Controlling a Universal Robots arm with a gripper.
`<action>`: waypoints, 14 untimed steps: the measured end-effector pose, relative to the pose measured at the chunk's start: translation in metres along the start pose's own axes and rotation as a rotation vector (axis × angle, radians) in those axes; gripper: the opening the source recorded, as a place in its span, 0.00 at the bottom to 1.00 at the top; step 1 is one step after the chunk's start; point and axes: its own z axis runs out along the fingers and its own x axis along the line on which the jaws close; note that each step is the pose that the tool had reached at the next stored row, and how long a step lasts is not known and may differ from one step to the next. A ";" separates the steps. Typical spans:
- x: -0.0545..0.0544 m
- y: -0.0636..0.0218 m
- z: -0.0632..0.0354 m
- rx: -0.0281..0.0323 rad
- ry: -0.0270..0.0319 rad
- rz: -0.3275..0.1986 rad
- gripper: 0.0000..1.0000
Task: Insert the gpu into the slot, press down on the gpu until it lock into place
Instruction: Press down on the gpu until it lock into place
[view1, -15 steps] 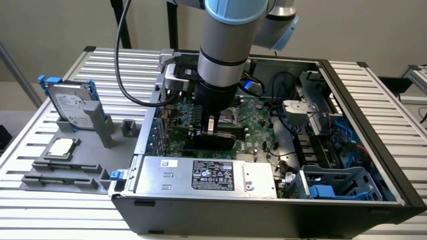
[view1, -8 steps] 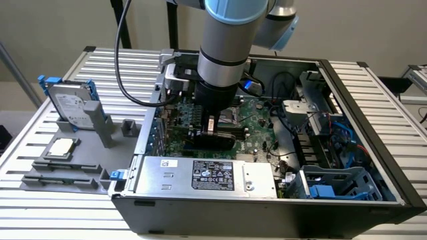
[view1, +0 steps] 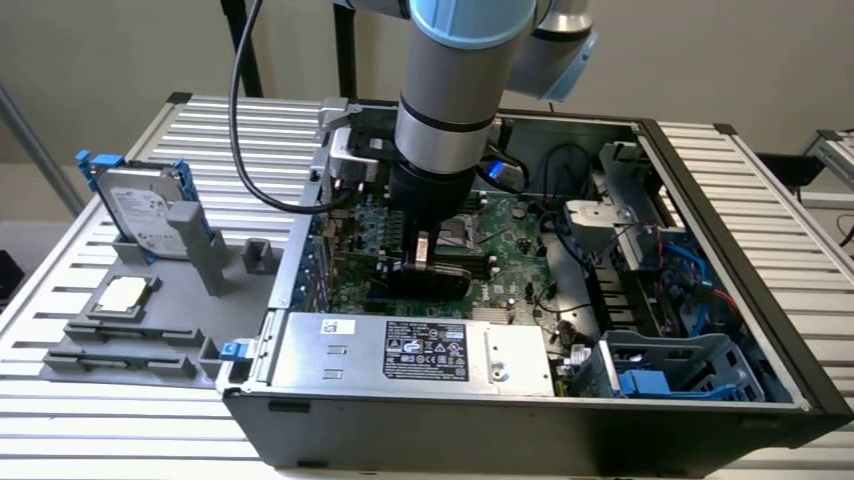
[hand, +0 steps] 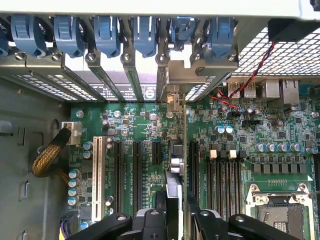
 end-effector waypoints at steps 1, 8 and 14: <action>0.000 0.0000 0.0000 0.0001 0.0000 0.000 0.26; 0.000 0.0000 0.0000 0.0001 0.0001 0.000 0.26; 0.000 0.0000 0.0000 0.0000 0.0001 0.000 0.26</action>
